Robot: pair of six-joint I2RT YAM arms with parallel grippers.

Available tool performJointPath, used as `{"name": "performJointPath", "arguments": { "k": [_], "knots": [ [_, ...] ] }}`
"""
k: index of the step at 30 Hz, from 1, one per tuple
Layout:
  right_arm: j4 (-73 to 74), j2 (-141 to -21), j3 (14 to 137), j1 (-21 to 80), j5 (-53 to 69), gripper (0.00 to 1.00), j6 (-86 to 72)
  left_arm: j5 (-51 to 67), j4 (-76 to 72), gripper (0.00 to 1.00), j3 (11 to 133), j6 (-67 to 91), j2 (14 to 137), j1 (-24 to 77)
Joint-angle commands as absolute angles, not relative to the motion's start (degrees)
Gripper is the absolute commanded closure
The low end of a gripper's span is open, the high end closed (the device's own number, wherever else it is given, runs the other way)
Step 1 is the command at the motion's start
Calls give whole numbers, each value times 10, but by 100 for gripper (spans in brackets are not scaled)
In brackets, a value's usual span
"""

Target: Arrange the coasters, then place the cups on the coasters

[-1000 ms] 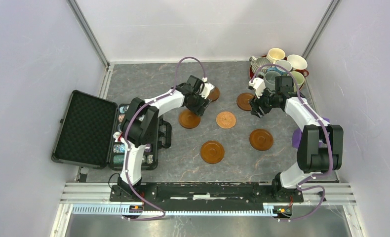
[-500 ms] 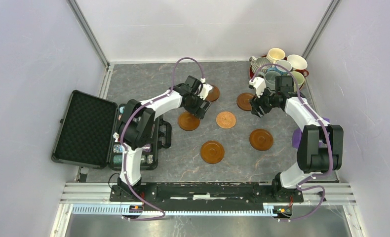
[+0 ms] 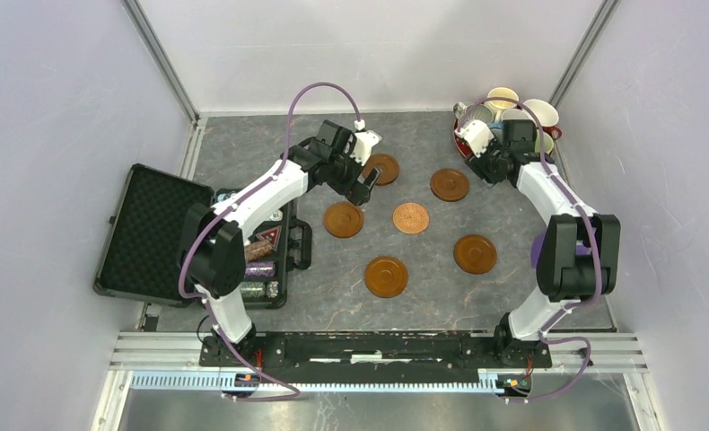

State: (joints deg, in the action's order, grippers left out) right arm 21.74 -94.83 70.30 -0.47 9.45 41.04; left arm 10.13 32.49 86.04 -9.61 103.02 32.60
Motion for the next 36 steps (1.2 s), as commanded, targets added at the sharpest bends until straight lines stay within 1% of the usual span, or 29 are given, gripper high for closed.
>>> {"name": "performJointPath", "arguments": {
  "k": [1, 4, 11, 17, 22, 30, 33, 36],
  "knots": [
    [202, -979, 713, -3, 38, 45, 468, 127, 347, 0, 843, -109, 989, 327],
    [183, -1001, 709, -5, 26, 48, 500, 136, 354, 0, 838, -113, 979, 327],
    [125, -1029, 691, -6, 11, 49, 554, 142, 350, 0, 824, -103, 975, 327],
    [135, -1069, 714, -18, 4, 51, 582, 136, 347, 0, 823, -96, 975, 327],
    [106, -1094, 708, -30, -42, 54, 604, 133, 339, 0, 821, -90, 973, 327],
    [109, -1129, 723, -50, -29, 56, 620, 131, 340, 0, 822, -89, 977, 327],
    [120, -1142, 737, -58, -22, 63, 625, 127, 340, 0, 821, -91, 975, 327],
    [130, -1152, 744, -65, -25, 77, 624, 126, 339, 0, 819, -91, 974, 327]
  ]
}}
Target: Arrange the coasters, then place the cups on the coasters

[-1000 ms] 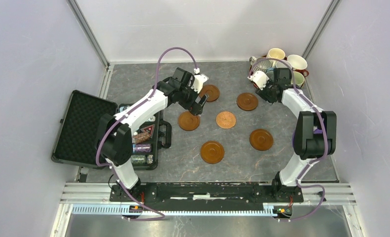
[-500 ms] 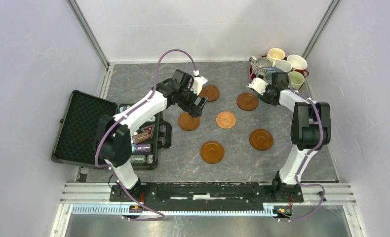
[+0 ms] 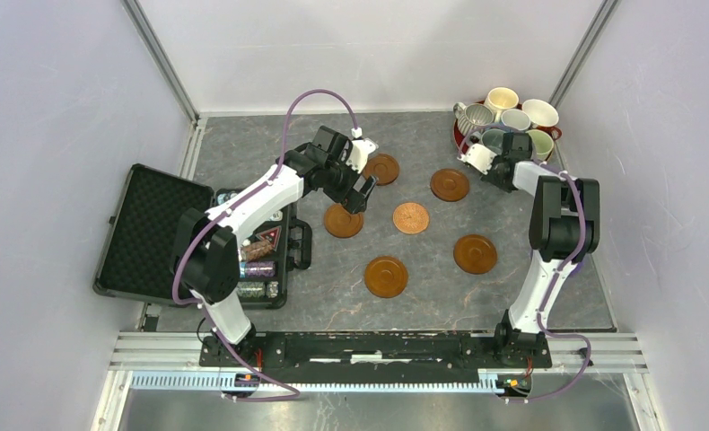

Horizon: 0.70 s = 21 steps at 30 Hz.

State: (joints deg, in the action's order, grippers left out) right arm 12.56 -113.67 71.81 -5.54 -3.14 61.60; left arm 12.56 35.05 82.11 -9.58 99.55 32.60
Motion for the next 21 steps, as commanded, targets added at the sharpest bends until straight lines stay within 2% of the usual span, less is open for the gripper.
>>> {"name": "performJointPath", "arguments": {
  "k": [1, 4, 10, 16, 21],
  "knots": [
    [130, -1152, 740, -67, -26, 79, 626, 126, 339, 0, 818, -90, 974, 327],
    [125, -1143, 723, -72, -27, 78, 634, 123, 339, 0, 818, -90, 975, 327],
    [95, -1077, 676, -75, 19, 64, 641, 135, 340, 0, 817, -93, 973, 327],
    [64, -1027, 648, -75, 43, 61, 660, 141, 340, 0, 815, -94, 972, 327],
    [72, -1051, 680, -75, 44, 58, 666, 140, 340, 0, 817, -95, 975, 327]
  ]
}}
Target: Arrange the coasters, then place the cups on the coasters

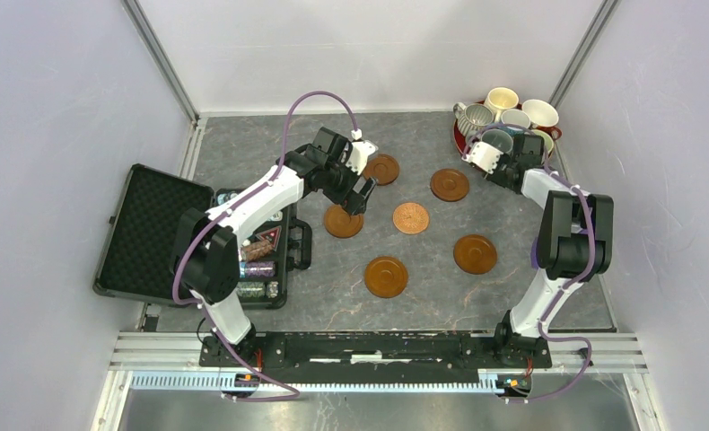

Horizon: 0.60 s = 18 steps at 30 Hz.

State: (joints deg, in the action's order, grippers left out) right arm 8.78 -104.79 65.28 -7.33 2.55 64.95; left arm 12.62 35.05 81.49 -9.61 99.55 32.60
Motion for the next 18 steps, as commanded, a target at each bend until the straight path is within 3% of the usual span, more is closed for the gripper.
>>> {"name": "performJointPath", "arguments": {
  "k": [1, 7, 11, 13, 18],
  "knots": [
    [78, -1059, 691, -75, 43, 57, 667, 140, 340, 0, 818, -94, 977, 327],
    [94, -1115, 729, -75, 35, 47, 677, 140, 340, 0, 818, -95, 978, 327],
    [96, -1145, 742, -75, 24, 46, 691, 138, 343, 0, 823, -96, 980, 327],
    [96, -1157, 746, -75, 17, 48, 695, 138, 343, 0, 825, -96, 981, 327],
    [105, -1172, 737, -79, 10, 65, 702, 136, 347, 0, 827, -96, 983, 327]
  ]
}}
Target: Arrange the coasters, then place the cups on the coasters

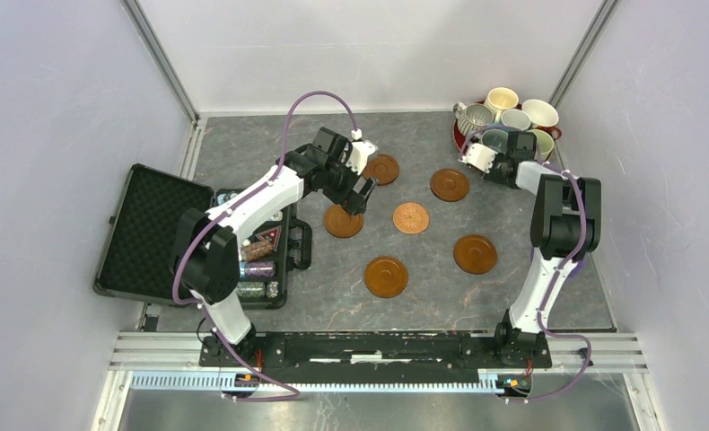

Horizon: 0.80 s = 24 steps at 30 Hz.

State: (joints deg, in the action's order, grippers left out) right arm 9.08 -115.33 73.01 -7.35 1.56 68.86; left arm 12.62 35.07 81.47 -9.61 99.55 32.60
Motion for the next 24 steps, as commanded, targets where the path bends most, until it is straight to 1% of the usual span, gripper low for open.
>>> {"name": "performJointPath", "arguments": {
  "k": [1, 2, 5, 7, 9, 24],
  "knots": [
    [115, -1175, 738, -81, 9, 69, 702, 134, 347, 0, 826, -96, 983, 327],
    [124, -1176, 741, -83, 11, 72, 700, 132, 347, 0, 826, -97, 982, 327],
    [155, -1172, 744, -92, 19, 88, 691, 129, 347, 0, 827, -99, 980, 327],
    [161, -1164, 731, -98, 19, 96, 693, 134, 347, 0, 828, -98, 979, 327],
    [162, -1152, 711, -106, 19, 100, 700, 134, 347, 0, 827, -98, 979, 327],
    [202, -1045, 570, -133, 35, 100, 723, 139, 347, 0, 820, -100, 970, 327]
  ]
}}
